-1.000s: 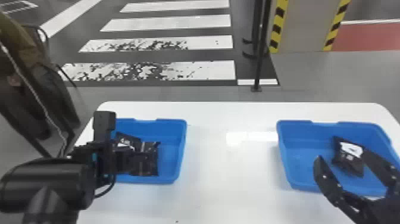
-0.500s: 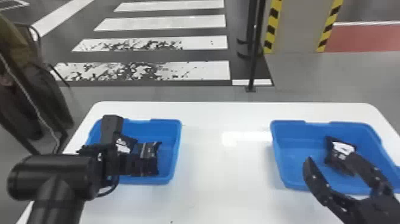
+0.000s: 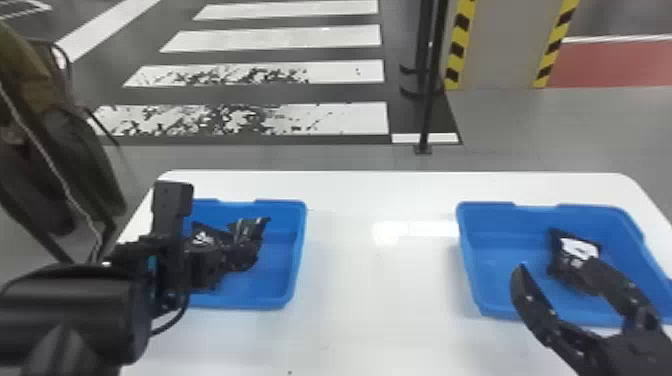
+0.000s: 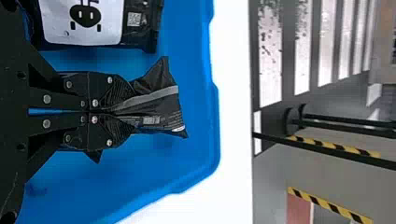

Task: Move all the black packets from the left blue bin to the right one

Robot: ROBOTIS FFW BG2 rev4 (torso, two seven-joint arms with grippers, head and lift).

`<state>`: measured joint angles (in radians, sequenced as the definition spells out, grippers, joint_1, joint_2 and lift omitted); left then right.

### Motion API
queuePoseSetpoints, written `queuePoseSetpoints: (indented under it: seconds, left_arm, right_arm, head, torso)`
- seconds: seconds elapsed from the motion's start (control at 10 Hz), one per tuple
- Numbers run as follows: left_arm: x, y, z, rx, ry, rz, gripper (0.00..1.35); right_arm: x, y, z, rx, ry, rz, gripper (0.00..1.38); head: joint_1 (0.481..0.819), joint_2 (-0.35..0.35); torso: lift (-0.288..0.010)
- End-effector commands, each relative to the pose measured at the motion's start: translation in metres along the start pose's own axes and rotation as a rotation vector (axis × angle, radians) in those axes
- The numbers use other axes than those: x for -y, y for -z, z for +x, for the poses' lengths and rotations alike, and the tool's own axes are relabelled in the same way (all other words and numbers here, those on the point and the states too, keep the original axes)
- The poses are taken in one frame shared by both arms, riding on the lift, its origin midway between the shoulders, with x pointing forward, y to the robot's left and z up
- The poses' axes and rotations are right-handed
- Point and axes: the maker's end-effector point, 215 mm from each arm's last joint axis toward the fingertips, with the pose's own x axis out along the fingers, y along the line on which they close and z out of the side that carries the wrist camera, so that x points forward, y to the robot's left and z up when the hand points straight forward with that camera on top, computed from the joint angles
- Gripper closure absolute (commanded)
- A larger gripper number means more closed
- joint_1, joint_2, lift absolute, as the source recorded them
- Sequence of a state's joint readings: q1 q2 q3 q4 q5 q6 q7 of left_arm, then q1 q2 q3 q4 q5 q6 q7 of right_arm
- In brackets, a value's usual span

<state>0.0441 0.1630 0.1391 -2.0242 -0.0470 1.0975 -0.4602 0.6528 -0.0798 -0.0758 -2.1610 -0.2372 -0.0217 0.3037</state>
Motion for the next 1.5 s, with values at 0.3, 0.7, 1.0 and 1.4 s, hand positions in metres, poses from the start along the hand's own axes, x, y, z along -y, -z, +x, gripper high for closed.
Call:
queuePoseSetpoints:
  seconds: [0.3, 0.7, 1.0, 1.4]
  left_arm:
    - [0.149, -0.055, -0.049, 0.216, 0.316, 0.094, 1.2]
    - [0.266, -0.06, -0.063, 0.233, 0.576, 0.148, 1.2]
    - [0.325, -0.043, -0.073, 0.191, 0.718, 0.17, 1.2]
    - [0.356, -0.04, -0.082, 0.19, 0.794, 0.184, 1.2]
  right_arm:
    - [-0.043, -0.018, 0.015, 0.026, -0.122, 0.13, 0.16]
    - [-0.091, -0.003, 0.031, -0.047, -0.279, 0.253, 0.16]
    - [-0.086, -0.011, 0.048, -0.024, -0.292, 0.266, 0.16]
    - [-0.091, -0.01, 0.064, -0.012, -0.314, 0.329, 0.9]
  head:
    - [0.695, 0.03]
    - [0.695, -0.063]
    - [0.695, -0.132]
    - [0.695, -0.201]
  torso:
    - [-0.14]
    - [-0.14]
    - [-0.14]
    - [-0.14]
